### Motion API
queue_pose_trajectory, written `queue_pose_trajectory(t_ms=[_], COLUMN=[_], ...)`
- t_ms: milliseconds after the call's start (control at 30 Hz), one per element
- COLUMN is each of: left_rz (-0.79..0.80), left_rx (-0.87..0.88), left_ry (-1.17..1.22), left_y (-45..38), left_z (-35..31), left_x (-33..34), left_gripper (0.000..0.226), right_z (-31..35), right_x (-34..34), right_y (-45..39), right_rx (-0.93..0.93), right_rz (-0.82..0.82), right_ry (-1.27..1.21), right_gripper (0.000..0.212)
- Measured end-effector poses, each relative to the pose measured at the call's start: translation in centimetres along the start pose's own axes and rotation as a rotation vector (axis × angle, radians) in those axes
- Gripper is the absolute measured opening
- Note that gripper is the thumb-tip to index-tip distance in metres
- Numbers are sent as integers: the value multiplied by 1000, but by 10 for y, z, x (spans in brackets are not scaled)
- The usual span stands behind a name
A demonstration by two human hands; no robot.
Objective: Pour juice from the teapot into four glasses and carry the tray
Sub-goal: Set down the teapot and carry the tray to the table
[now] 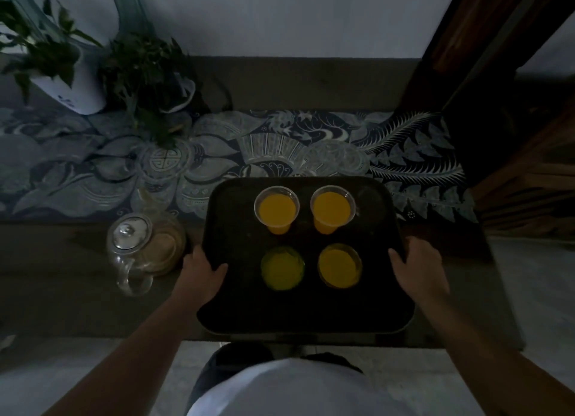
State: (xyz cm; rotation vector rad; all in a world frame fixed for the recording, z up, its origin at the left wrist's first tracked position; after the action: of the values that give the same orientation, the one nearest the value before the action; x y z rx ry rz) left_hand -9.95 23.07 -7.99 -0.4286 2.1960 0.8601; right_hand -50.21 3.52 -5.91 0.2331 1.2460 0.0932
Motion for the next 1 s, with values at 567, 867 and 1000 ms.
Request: queue_pose_trajectory(t_ms=[567, 867, 1000], left_rz=[-101, -182, -205], left_rx=[62, 62, 71], left_ry=[-394, -325, -327], left_y=[-44, -44, -38], left_z=[2, 12, 15], left_x=[-5, 0, 1], left_gripper=[32, 31, 32], right_z=[-9, -13, -13], right_x=[35, 43, 43], right_y=[-37, -49, -52], right_rx=[80, 129, 112], right_rz=[40, 87, 78], right_ry=[191, 187, 177], right_gripper=[38, 36, 35])
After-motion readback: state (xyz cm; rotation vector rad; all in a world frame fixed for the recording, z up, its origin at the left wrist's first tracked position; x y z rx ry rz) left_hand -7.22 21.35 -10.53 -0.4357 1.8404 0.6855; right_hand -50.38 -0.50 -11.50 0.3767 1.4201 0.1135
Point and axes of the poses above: each hand's wrist, its own y-axis away from the middle knuckle, its own x-axis out of the palm, z = x × y, the point moved 4 cm from there along -y, towards the middle knuckle, and after that the axes turned 11 degrees about x, right-handed, at the moved point
